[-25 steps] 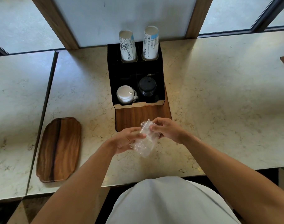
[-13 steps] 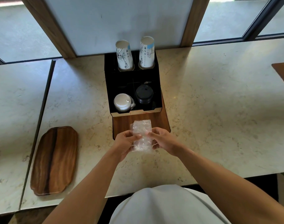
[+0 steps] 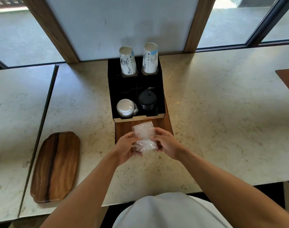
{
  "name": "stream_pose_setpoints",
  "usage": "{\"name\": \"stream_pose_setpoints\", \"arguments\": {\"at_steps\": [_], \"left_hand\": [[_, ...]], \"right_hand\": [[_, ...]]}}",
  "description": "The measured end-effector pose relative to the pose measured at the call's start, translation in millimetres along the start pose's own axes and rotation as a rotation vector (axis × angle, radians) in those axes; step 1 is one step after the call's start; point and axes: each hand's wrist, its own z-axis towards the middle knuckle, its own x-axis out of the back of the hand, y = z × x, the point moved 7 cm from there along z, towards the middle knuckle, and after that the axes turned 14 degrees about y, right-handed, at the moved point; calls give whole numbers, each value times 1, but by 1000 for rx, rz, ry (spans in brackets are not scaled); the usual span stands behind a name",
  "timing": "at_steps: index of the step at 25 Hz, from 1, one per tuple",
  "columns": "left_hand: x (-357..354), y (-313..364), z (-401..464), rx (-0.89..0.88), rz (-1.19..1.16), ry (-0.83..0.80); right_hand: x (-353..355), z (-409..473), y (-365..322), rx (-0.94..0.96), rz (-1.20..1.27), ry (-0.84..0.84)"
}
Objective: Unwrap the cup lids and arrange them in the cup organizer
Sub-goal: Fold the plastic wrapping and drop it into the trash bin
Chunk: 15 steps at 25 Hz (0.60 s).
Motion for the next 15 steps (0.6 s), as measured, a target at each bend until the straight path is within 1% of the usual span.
{"name": "stream_pose_setpoints", "arguments": {"at_steps": [3,8,11,15], "left_hand": [[-4,1,-2,52,-73,-20],[-7,1,-1,207,-376,-26],[-6,-1,-1,259,-416,-10],[-4,-4,-1,273,-381,19]], "right_hand": [[-3,1,5,-85,167,-24],[-9,5,5,-172,450,-70],[-9,5,5,-221,489,-68],[-7,4,7,-298,462,6]]}}
